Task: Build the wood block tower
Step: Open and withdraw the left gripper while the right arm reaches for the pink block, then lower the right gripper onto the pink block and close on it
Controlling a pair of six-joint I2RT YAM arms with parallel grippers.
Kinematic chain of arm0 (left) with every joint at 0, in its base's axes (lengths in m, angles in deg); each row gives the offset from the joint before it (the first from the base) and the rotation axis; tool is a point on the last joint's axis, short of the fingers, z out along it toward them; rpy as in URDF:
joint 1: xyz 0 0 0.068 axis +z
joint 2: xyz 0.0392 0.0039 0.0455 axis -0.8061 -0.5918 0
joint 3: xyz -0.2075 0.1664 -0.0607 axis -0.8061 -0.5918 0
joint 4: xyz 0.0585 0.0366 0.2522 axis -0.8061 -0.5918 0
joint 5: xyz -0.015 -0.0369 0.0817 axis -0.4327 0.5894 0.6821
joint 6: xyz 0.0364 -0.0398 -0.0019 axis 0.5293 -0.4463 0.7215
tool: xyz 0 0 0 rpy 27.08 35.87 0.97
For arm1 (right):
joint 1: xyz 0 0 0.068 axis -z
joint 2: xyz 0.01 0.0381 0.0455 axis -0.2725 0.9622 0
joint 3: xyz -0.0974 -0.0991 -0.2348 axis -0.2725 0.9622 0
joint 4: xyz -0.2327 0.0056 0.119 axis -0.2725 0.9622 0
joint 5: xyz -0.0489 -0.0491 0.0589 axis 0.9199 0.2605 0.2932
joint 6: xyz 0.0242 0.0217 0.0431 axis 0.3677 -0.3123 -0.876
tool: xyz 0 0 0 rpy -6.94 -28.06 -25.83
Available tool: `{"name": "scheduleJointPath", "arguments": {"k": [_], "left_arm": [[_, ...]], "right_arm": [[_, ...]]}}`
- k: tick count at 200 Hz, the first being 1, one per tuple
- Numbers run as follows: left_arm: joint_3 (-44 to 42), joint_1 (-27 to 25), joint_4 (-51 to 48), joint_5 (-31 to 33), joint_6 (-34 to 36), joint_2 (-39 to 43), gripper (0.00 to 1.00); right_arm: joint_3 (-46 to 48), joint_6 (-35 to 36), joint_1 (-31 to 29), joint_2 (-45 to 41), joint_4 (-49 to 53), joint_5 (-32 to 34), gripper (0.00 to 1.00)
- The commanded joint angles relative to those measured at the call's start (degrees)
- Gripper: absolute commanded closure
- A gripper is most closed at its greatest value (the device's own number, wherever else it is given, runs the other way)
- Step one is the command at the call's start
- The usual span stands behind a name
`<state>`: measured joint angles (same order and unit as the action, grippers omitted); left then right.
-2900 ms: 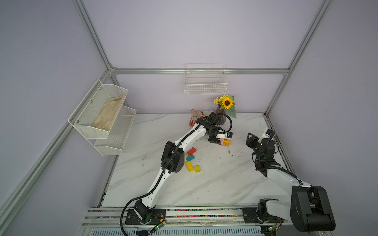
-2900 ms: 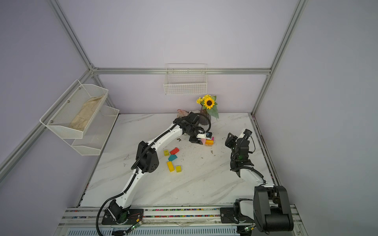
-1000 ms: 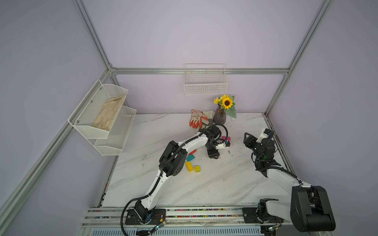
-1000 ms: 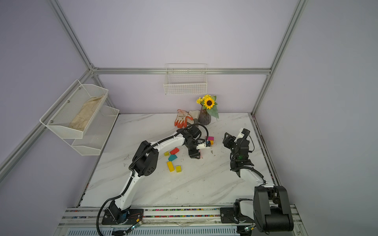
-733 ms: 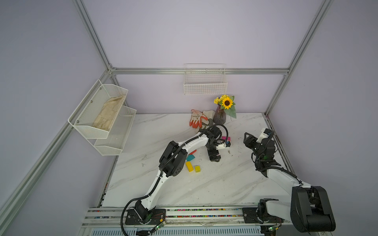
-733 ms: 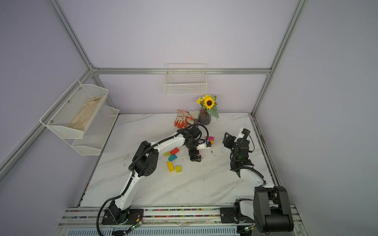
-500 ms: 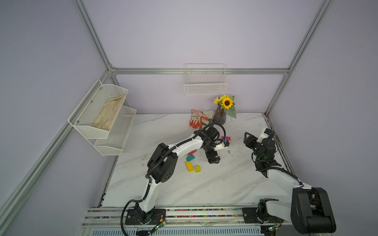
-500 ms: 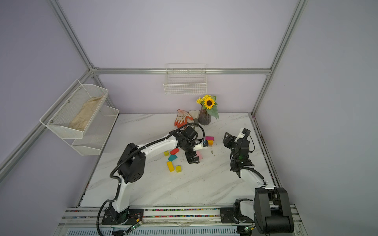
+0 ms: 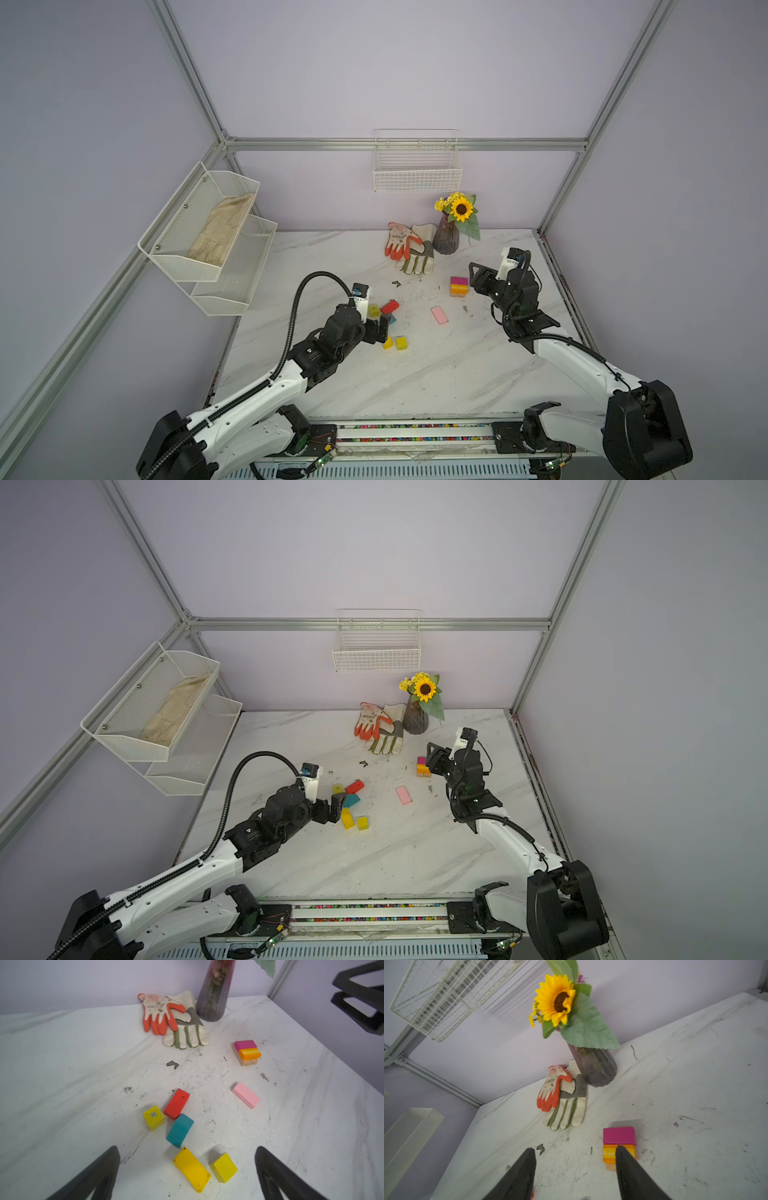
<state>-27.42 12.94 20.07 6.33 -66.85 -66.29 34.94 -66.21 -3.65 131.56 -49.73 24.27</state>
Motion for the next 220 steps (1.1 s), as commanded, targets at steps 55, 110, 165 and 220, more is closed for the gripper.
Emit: {"name": "scheduleJointPath", "arguments": {"k": [55, 110, 165, 220], "left_arm": [[0.46, 5.23, 12.54, 10.88, -19.27, 6.46, 0.01], [-3.42, 12.03, 22.54, 0.65, 1.48, -4.48, 0.0], [-1.49, 12.03, 23.08, -5.66, 5.29, -5.65, 0.0], [-2.35, 12.03, 22.65, -2.59, 5.82, -3.09, 0.0]], "right_arm": [[-9.65, 5.03, -5.58, 8.34, 19.97, 0.57, 0.31], [-11.96, 8.55, -8.44, 21.1, 21.08, 0.19, 0.37], [-15.29, 9.28, -13.25, 27.78, 23.87, 2.5, 0.41], [-18.94, 9.11, -14.41, 34.02, 28.31, 6.73, 0.44]]}}
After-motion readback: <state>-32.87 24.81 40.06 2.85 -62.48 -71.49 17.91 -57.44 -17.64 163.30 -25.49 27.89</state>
